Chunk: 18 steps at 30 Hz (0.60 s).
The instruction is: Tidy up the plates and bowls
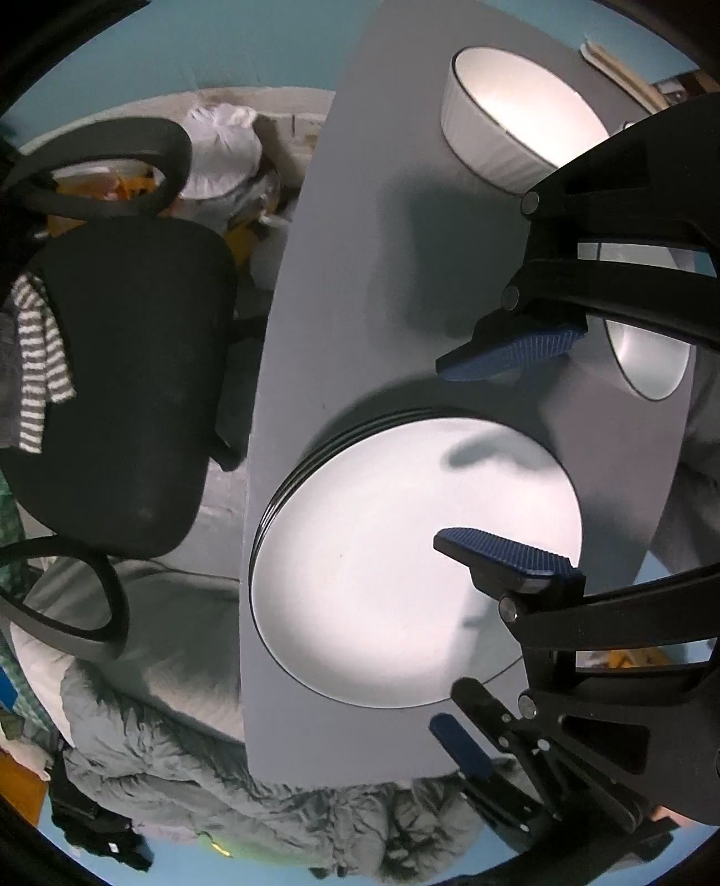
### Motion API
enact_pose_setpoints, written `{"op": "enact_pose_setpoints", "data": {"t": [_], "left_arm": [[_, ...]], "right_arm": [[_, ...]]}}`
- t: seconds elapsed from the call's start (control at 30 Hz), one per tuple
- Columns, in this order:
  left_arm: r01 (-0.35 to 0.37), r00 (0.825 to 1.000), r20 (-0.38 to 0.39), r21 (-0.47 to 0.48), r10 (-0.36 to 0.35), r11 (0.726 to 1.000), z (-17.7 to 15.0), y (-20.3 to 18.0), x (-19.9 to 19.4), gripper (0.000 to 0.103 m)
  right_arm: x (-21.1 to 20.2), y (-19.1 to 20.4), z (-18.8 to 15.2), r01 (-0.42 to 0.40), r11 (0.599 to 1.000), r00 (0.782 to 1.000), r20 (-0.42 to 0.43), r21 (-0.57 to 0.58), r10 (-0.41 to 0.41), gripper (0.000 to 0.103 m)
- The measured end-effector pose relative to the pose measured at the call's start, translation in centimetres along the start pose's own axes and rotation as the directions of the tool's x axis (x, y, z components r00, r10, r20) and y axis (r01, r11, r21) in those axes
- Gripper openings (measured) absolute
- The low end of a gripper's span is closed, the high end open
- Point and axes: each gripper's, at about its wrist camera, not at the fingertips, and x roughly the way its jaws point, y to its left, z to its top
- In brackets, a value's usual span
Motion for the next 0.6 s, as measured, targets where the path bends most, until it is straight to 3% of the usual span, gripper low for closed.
{"op": "enact_pose_setpoints", "data": {"t": [0.13,0.2,0.33,0.6], "left_arm": [[-0.005,0.999,0.032,-0.001,0.005,1.000,-1.0,0.1,-1.5,0.055],[-0.013,0.999,0.043,0.004,0.013,1.000,-1.6,0.0,-2.5,0.055],[-0.010,0.997,0.072,0.008,0.010,1.000,-2.9,-0.3,-4.6,0.065],[0.024,0.991,0.132,0.018,-0.026,1.000,-6.0,-0.9,-9.0,0.071]], "right_arm": [[-1.3,0.6,-1.3,0.065,0.998,0.997,0.051,-0.025,-0.064,0.059],[-2.0,0.8,-1.9,0.097,0.994,0.992,0.080,-0.041,-0.094,0.066],[-3.9,1.3,-3.5,0.155,0.986,0.979,0.141,-0.065,-0.145,0.067],[-7.5,2.4,-7.2,0.186,0.981,0.955,0.247,-0.058,-0.167,0.071]]}}
